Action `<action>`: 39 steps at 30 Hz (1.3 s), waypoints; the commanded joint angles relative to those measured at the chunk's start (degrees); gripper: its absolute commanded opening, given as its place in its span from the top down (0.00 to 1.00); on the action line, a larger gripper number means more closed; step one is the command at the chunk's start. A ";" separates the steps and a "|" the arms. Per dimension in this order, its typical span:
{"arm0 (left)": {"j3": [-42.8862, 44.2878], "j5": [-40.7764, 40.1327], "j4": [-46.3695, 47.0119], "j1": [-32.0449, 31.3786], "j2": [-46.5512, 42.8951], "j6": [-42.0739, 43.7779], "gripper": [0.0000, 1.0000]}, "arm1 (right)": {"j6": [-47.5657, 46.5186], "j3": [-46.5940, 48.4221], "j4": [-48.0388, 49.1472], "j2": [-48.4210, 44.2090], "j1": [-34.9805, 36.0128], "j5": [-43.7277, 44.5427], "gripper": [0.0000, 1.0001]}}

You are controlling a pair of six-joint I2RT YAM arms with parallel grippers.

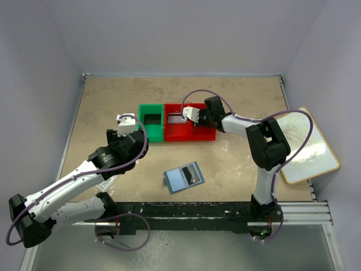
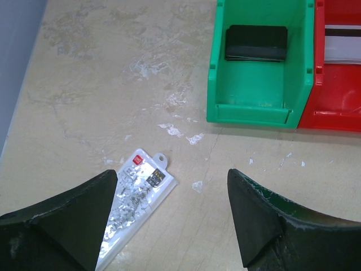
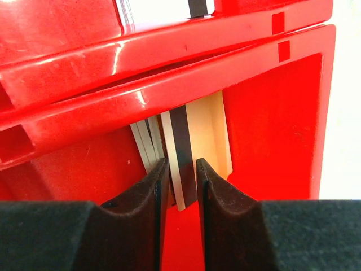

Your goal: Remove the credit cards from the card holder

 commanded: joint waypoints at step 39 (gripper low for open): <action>-5.80 28.59 17.11 0.20 4.38 -0.17 0.31 | 109.50 -47.66 15.19 -46.19 13.38 -7.86 0.40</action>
